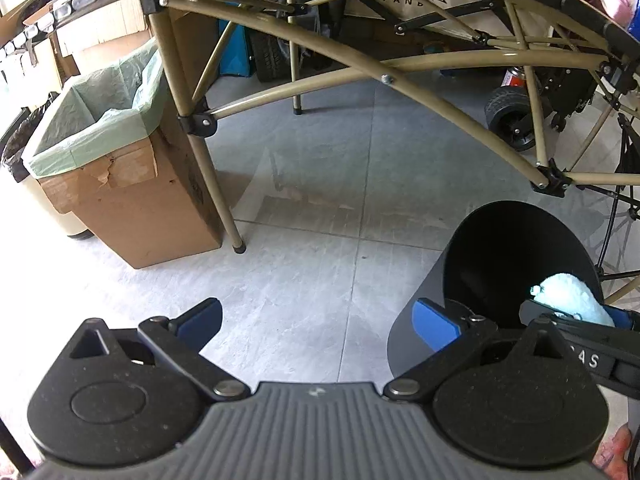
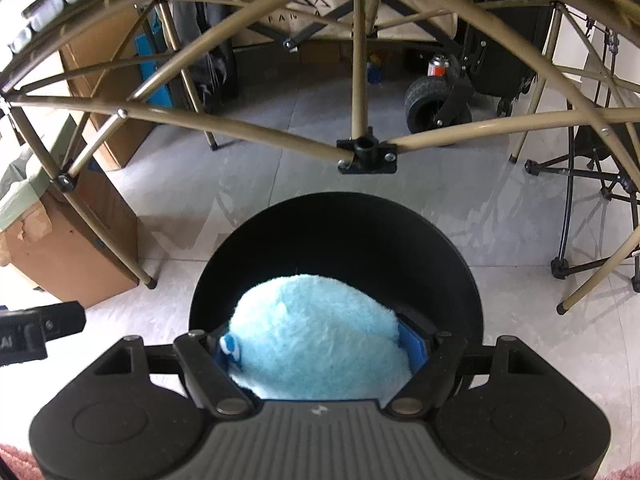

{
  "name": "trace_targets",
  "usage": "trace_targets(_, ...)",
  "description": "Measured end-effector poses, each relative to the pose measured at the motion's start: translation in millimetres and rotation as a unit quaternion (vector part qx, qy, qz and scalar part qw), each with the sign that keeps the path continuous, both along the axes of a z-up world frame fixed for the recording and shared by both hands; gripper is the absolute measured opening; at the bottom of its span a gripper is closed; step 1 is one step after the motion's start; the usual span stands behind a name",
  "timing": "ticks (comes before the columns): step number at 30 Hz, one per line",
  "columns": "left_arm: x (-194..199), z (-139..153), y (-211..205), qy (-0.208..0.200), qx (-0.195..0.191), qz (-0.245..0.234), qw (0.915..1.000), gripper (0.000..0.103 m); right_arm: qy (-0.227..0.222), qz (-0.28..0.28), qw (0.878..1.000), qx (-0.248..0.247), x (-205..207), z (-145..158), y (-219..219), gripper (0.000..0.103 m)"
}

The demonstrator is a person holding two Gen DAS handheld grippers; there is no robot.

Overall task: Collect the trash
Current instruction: 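Move the right gripper over the bin and open it to drop the plush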

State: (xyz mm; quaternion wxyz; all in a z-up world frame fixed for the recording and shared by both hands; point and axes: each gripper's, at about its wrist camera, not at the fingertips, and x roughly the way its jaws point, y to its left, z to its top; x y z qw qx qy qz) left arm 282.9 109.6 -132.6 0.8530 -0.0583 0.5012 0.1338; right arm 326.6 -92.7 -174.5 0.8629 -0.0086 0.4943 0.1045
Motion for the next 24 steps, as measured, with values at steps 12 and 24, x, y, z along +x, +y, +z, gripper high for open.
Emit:
trace_targets(12,-1.3,-11.2,12.7,0.014,-0.001,0.009,0.9999,0.103,0.04,-0.003,0.999,-0.008,9.5,-16.1,9.0,0.076)
trace_targets(24,-1.3,-13.6,12.4,0.02,0.001,0.007,0.9998,0.103,0.045,-0.011,0.999,-0.009,12.4,-18.7,6.0,0.078)
